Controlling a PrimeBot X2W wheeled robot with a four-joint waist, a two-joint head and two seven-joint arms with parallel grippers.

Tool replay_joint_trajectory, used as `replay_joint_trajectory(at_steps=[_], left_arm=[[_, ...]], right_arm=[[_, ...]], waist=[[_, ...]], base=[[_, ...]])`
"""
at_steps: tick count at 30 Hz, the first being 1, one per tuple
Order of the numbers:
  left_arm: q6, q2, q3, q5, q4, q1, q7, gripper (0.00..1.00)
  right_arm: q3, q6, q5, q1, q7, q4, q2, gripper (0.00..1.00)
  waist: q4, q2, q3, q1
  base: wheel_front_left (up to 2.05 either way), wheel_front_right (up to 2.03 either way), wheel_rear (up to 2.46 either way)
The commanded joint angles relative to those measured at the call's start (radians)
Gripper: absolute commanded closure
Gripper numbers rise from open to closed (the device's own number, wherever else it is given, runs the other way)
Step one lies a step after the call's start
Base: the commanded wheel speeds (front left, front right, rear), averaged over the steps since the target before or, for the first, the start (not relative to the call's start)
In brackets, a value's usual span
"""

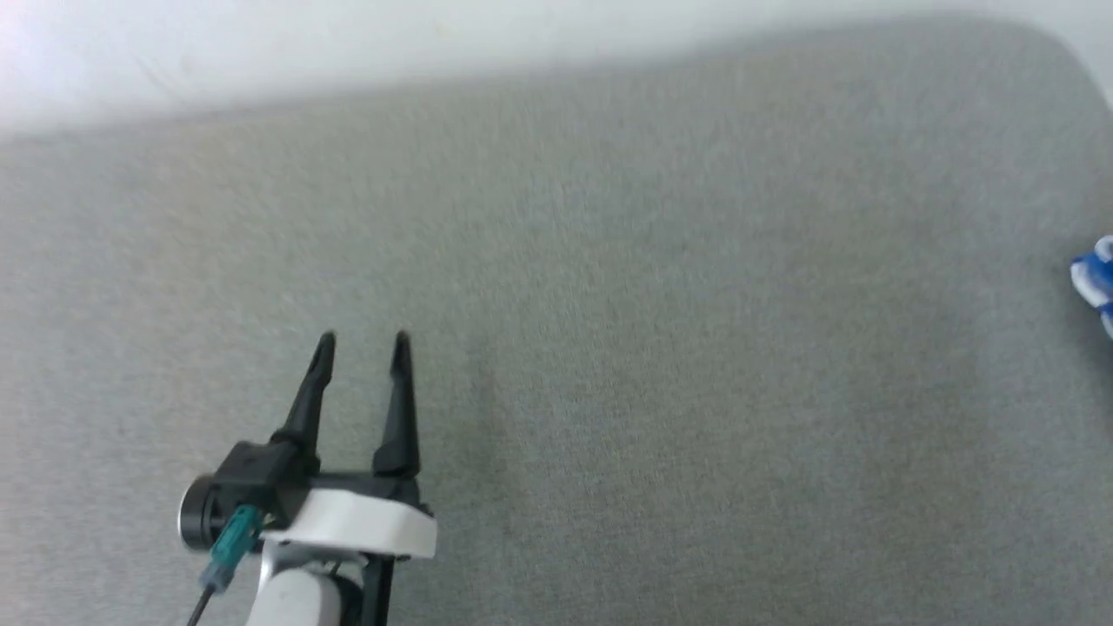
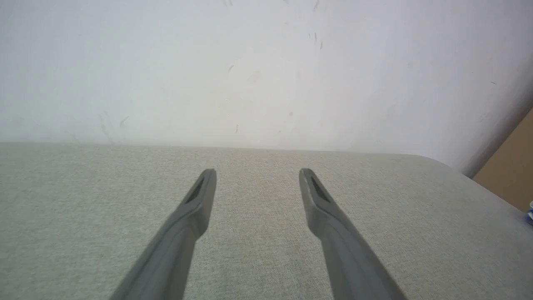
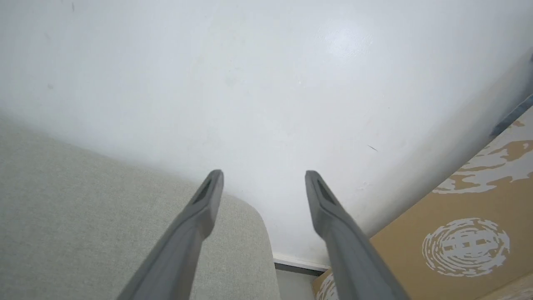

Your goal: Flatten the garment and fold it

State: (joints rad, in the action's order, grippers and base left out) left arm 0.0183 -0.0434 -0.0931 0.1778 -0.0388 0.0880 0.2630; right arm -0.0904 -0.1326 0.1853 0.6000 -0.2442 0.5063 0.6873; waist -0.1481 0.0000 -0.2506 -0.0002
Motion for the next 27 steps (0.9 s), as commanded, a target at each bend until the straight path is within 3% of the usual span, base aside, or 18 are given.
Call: replay_joint_trajectory(at_steps=[1, 10, 16, 21, 27], left_arm=[[-0.009, -0.007, 0.012, 0.020, -0.002, -0.027, -0.001, 0.00], [-0.042, -0.007, 0.036, 0.023, -0.011, -0.093, -0.001, 0.00], [-0.062, -0.007, 0.034, 0.023, -0.047, -0.118, -0.001, 0.00], [-0.059, -0.007, 0.037, 0.010, -0.074, -0.119, -0.001, 0.00], [-0.049, -0.007, 0.042, -0.004, -0.071, -0.132, -0.001, 0.00]], right_arm=[[0.011, 0.002, 0.016, -0.037, -0.007, -0.047, -0.036, 0.00], [0.109, 0.002, 0.027, -0.241, -0.008, -0.321, -0.201, 0.00], [0.164, 0.002, 0.014, -0.429, -0.003, -0.483, -0.350, 0.00], [0.208, 0.002, 0.016, -0.556, -0.007, -0.535, -0.472, 0.00], [0.192, 0.002, -0.037, -0.650, -0.013, -0.521, -0.541, 0.00]], waist=[[0.033, 0.0000, 0.130, 0.0002], [0.081, 0.0000, 0.206, 0.0002], [0.106, 0.0000, 0.225, 0.0002], [0.127, 0.0000, 0.229, 0.0002], [0.138, 0.0000, 0.233, 0.0002]], base=[[0.00, 0.00, 0.00], [0.00, 0.00, 0.00], [0.00, 0.00, 0.00], [0.00, 0.00, 0.00], [0.00, 0.00, 0.00]])
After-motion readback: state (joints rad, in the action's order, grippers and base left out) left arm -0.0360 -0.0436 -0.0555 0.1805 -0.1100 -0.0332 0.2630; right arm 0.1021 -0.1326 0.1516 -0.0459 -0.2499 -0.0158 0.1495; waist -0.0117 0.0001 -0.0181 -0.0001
